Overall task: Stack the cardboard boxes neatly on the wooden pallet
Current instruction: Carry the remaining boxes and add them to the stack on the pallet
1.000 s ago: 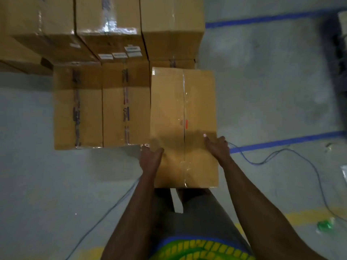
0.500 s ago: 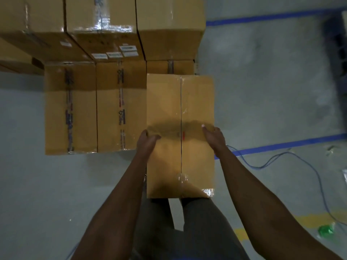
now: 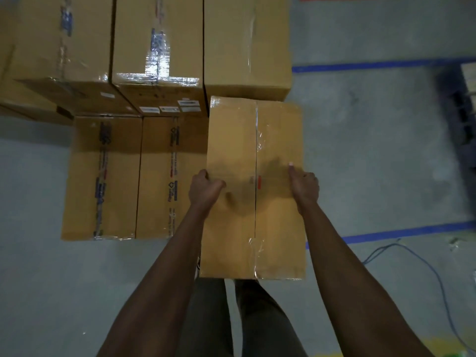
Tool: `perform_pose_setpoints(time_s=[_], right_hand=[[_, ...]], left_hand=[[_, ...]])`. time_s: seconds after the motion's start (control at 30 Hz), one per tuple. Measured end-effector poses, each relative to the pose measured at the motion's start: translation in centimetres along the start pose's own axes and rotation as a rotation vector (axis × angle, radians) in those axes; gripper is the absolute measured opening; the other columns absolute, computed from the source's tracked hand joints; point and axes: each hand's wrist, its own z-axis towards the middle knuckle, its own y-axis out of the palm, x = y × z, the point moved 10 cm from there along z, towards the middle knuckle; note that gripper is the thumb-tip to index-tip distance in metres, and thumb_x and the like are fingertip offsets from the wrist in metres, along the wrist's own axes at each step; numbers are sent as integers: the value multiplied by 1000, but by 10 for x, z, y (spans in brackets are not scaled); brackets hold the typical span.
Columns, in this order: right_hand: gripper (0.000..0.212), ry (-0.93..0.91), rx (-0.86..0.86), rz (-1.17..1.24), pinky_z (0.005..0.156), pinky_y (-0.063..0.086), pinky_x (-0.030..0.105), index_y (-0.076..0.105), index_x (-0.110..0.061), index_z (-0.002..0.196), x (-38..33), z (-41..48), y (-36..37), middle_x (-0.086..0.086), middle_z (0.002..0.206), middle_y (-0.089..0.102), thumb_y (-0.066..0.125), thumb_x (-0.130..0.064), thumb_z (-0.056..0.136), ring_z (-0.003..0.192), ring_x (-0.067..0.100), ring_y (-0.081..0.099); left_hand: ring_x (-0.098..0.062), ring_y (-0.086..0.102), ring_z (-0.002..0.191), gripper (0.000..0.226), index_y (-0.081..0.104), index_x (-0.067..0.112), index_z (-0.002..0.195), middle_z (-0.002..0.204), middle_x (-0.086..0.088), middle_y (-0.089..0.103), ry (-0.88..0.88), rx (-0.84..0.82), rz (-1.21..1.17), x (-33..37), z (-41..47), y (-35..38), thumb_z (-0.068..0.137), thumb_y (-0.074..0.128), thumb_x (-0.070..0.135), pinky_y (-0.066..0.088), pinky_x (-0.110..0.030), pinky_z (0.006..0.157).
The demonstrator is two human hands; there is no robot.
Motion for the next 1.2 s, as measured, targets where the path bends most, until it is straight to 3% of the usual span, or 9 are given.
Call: perform_pose_setpoints(time_s=[0.1,0.37,0.53,0.7,0.77,0.87,1.03,1.2], right_hand=[[105,-32,26,12,108,40,56,53,-7,140,-16,20,5,16,144,51,31,-89,78,130,36,50],[132,-24,-35,-42,106,40,58,59,-14,137,-30,53,32,14,137,57,2,-105,59,125,35,53],[122,-12,-51,-51,106,39,60,61,-18,133,-27,59,35,14,132,59,4,-103,66,125,35,53],[93,0,-122,-22,103,45,51,61,-19,134,-42,33,28,14,130,61,17,-86,88,116,34,58],[92,35,-145,36,99,47,45,60,-15,135,-37,33,28,14,125,63,20,-84,90,109,32,59],[93,53,-130,84,88,44,39,61,-12,134,-32,34,28,14,127,64,20,-84,90,110,32,59],[92,25,-142,121,110,39,53,49,-16,147,-33,32,30,15,146,53,21,-83,91,130,36,51],[96,32,-144,135,111,37,55,48,-12,148,-30,33,28,17,146,52,20,-84,90,130,37,50]], left_hand=[[-24,64,99,61,64,24,118,117,-1,64,15,-18,-20,10,25,2,59,66,39,56,-45,90],[-26,59,111,76,57,26,133,127,-1,56,13,-113,-12,6,59,18,60,68,42,53,-50,98],[-30,53,115,72,50,18,140,127,-4,45,31,-146,47,11,64,25,73,71,35,51,-50,100],[-38,43,126,94,27,11,157,141,-13,37,45,-169,217,3,71,32,75,63,41,50,-52,102],[-40,40,130,87,25,9,158,145,-15,35,27,-143,252,6,70,31,84,64,33,46,-52,105],[-41,43,127,88,29,10,156,144,-16,37,15,-117,253,5,71,29,79,61,36,47,-51,105],[-37,47,124,81,38,13,152,138,-11,41,19,-98,209,-1,73,28,80,65,36,48,-45,103],[-36,44,126,82,37,19,153,140,-9,41,43,-71,152,-4,69,31,80,70,34,48,-53,104]])
